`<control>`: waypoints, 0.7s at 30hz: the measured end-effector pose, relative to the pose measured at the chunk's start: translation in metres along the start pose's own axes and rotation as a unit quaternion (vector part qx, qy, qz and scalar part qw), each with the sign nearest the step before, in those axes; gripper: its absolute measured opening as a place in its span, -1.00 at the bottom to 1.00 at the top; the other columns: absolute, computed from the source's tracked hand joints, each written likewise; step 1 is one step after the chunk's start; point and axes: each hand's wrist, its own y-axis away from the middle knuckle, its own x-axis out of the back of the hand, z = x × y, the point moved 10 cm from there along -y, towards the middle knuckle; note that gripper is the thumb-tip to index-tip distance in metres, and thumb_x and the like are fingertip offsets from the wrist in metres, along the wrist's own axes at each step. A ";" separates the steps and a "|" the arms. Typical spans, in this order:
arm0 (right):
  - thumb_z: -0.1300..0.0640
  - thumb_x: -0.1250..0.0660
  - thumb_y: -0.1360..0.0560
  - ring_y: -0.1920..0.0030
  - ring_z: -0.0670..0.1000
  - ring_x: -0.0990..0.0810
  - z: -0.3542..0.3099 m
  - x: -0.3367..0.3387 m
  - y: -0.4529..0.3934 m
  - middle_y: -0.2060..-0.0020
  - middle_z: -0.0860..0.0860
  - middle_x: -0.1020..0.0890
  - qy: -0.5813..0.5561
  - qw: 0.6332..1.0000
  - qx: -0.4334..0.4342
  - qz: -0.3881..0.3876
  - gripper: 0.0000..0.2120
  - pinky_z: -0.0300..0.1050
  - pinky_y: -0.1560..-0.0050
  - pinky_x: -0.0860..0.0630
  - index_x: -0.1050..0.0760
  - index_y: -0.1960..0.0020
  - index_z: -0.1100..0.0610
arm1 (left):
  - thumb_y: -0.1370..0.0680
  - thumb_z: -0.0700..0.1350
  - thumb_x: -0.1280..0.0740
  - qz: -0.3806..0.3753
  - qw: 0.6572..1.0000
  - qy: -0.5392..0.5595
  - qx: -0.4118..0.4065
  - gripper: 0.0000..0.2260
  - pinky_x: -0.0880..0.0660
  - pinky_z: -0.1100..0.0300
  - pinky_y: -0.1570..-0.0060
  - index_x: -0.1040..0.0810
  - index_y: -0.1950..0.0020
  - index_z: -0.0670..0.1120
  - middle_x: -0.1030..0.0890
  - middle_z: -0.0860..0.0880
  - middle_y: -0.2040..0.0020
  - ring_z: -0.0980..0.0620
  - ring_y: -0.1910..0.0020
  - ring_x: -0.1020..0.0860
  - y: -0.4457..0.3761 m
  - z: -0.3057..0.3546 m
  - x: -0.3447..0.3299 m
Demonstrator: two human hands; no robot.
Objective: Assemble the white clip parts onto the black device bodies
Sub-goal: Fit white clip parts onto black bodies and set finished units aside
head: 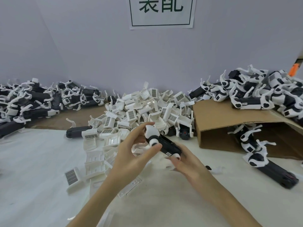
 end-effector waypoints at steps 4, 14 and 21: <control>0.01 -0.43 -0.58 -0.35 -0.20 -0.55 -0.008 -0.006 0.000 -0.36 -0.27 -0.56 0.173 0.981 0.084 0.033 -0.41 -0.30 -0.17 -0.56 -0.31 -0.51 -0.33 | -0.50 0.13 -0.59 0.007 0.958 -0.211 -0.194 -0.45 -0.50 0.15 -0.20 -0.58 -0.45 0.02 -0.55 0.13 -0.26 0.07 -0.25 -0.55 0.015 0.035 -0.017; 0.10 -0.31 -0.62 -0.19 -0.13 -0.64 0.000 -0.003 0.002 -0.17 -0.24 -0.64 0.232 0.965 0.108 0.059 -0.57 -0.25 -0.01 -0.59 -0.42 -0.38 -0.32 | -0.58 0.23 -0.45 0.001 0.980 -0.158 -0.122 -0.65 -0.46 0.25 -0.23 -0.70 -0.25 0.06 -0.59 0.11 -0.21 0.03 -0.28 -0.58 0.023 0.039 -0.035; -0.02 -0.49 -0.56 -0.06 -0.04 -0.62 -0.021 0.011 0.010 -0.07 -0.14 -0.61 0.290 0.941 0.133 0.115 -0.64 -0.14 -0.08 -0.57 -0.49 -0.30 -0.24 | -0.54 0.15 -0.43 -0.022 0.966 0.173 0.188 -0.69 -0.50 0.02 -0.22 -0.72 -0.09 -0.06 -0.73 -0.09 -0.09 -0.14 -0.16 -0.65 0.010 -0.018 -0.017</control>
